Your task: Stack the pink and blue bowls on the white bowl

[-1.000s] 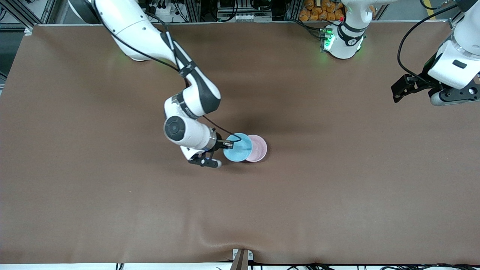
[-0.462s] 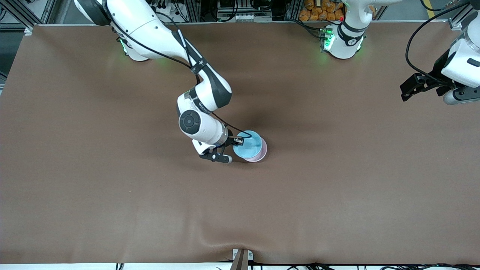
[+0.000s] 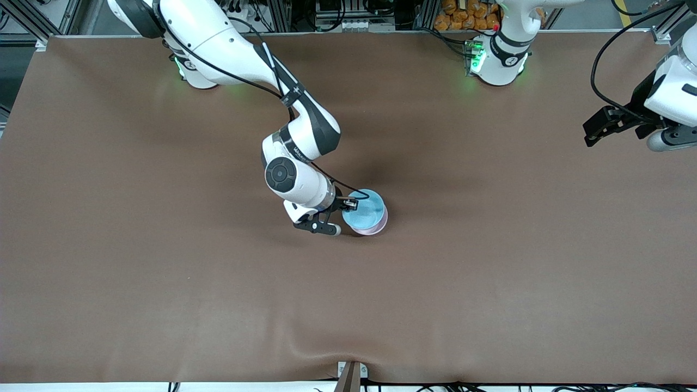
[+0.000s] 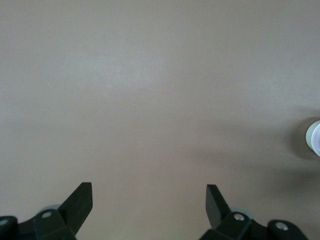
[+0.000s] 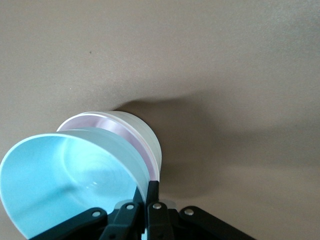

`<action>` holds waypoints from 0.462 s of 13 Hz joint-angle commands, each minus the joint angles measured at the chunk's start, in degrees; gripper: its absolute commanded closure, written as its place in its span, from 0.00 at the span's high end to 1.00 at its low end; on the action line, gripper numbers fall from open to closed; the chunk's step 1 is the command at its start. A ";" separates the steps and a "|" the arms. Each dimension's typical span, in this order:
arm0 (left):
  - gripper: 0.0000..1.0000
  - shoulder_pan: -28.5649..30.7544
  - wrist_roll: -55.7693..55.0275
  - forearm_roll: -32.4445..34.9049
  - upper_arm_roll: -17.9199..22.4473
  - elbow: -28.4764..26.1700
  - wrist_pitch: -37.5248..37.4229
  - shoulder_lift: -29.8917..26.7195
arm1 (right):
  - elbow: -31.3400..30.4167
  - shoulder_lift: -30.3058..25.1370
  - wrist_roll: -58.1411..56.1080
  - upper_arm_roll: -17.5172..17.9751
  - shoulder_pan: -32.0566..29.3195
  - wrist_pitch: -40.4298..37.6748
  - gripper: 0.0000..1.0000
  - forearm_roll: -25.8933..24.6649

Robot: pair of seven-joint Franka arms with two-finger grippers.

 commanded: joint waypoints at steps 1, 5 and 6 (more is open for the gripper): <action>1.00 -0.33 -1.95 -0.87 -1.50 0.82 -1.00 0.03 | 2.10 1.39 0.85 -0.59 0.79 -0.04 0.44 0.08; 1.00 -0.33 -2.04 -0.79 -1.68 0.55 -1.09 0.47 | 1.93 1.30 1.20 -0.59 1.23 -0.21 1.00 0.60; 1.00 -0.41 -2.13 -0.70 -1.68 0.73 -1.09 0.65 | 1.93 1.30 1.20 -0.59 1.23 -0.30 1.00 0.69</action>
